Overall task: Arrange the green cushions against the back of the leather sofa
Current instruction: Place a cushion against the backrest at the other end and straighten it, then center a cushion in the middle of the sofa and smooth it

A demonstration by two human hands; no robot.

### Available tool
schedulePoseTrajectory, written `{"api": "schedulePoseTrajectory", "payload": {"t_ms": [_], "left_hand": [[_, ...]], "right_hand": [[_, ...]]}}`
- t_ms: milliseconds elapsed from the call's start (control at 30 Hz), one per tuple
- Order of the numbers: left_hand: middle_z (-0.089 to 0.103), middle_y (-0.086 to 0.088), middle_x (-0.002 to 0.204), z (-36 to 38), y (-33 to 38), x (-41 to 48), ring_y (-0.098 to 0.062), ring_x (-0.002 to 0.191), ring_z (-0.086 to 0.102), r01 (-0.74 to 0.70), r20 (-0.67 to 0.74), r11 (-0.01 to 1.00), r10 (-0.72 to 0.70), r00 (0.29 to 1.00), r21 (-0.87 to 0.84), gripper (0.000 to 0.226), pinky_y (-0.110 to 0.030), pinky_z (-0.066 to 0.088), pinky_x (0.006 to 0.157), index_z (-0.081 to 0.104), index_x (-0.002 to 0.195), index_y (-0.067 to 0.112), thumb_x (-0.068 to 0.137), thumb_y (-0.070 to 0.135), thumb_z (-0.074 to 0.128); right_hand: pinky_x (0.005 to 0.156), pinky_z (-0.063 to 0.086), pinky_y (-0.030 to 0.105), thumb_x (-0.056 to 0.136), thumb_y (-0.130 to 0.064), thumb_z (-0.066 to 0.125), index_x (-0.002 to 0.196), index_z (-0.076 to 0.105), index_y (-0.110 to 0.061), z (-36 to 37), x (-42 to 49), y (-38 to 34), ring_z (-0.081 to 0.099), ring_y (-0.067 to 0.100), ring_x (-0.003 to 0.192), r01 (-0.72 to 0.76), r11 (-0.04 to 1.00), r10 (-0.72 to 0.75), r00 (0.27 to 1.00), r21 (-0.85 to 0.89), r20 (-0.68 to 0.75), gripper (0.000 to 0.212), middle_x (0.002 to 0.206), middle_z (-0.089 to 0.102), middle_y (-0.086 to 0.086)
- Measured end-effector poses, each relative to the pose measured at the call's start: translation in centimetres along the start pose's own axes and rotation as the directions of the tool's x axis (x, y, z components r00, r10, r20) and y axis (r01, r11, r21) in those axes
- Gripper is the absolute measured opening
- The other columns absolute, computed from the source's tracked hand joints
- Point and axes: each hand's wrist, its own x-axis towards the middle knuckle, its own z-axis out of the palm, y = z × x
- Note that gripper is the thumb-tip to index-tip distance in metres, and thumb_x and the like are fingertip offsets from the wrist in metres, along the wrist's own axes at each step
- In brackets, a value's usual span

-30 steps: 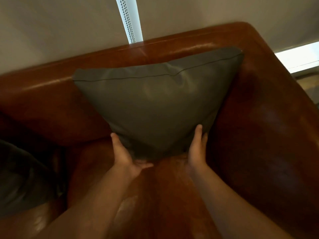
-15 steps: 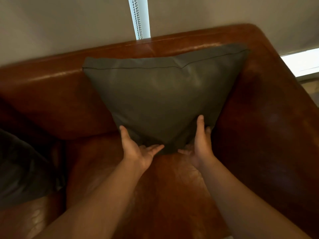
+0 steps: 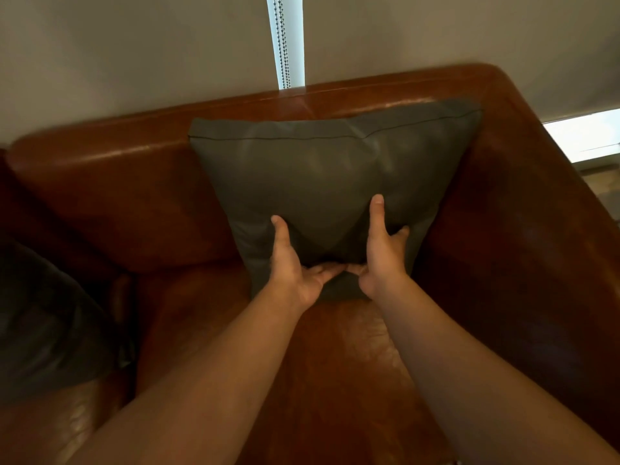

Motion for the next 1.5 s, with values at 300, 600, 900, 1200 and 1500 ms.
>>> {"api": "schedulePoseTrajectory", "payload": {"t_ms": [300,600,900,1200,1500], "left_hand": [[0.037,-0.017,0.158,-4.5,2.0,-4.1,-0.033,0.127,0.058,-0.16,0.043,0.885,0.157,0.987,0.438,0.063,-0.051,0.048,0.106,0.034,0.153,0.026,0.098,0.043,0.058],[0.064,-0.008,0.135,-20.4,6.0,-7.8,-0.025,0.117,0.066,-0.074,-0.043,0.728,0.14,0.989,0.681,0.028,-0.045,0.052,0.101,0.059,0.13,0.018,0.104,0.023,0.051],[0.066,-0.009,0.124,-37.3,15.5,-12.0,-0.026,0.11,0.066,-0.032,-0.185,0.78,0.189,0.964,0.625,0.028,-0.037,0.054,0.084,0.06,0.127,0.015,0.103,0.026,0.052],[0.065,-0.013,0.118,-53.7,31.9,-14.0,-0.034,0.108,0.064,-0.207,-0.27,0.776,0.436,0.859,0.595,0.024,-0.043,0.052,0.091,0.066,0.106,0.016,0.101,0.036,0.054],[0.052,0.021,0.138,-55.0,45.5,-11.6,-0.009,0.124,0.052,-0.443,-0.176,0.701,0.622,0.763,0.559,0.065,-0.037,0.038,0.108,0.05,0.143,0.034,0.092,0.073,0.041]], "right_hand": [[0.099,0.048,0.06,0.087,-0.064,0.059,0.156,0.013,-0.045,-1.8,-1.5,3.8,0.042,0.032,0.14,0.11,0.983,-0.111,0.994,-0.148,0.005,0.086,0.163,0.028,-0.005],[0.105,0.045,0.047,0.098,-0.043,0.055,0.155,0.033,-0.026,1.5,-6.9,12.8,0.046,0.029,0.136,-0.018,0.944,0.049,0.995,-0.328,0.085,0.063,0.155,0.042,0.004],[0.099,0.048,0.043,0.098,-0.039,0.057,0.142,0.044,-0.02,9.4,-16.1,27.3,0.049,0.027,0.131,-0.122,0.81,0.278,0.942,-0.574,0.191,0.05,0.145,0.048,0.006],[0.105,0.046,0.05,0.097,-0.053,0.051,0.147,0.041,-0.027,23.9,-23.2,36.5,0.05,0.028,0.129,0.059,0.765,0.166,0.944,-0.641,0.286,0.056,0.148,0.046,0.002],[0.114,0.033,0.057,0.097,-0.063,0.036,0.157,0.019,-0.037,32.2,-22.4,38.2,0.037,0.031,0.144,0.144,0.83,0.027,0.955,-0.539,0.296,0.067,0.161,0.033,-0.001]]}}
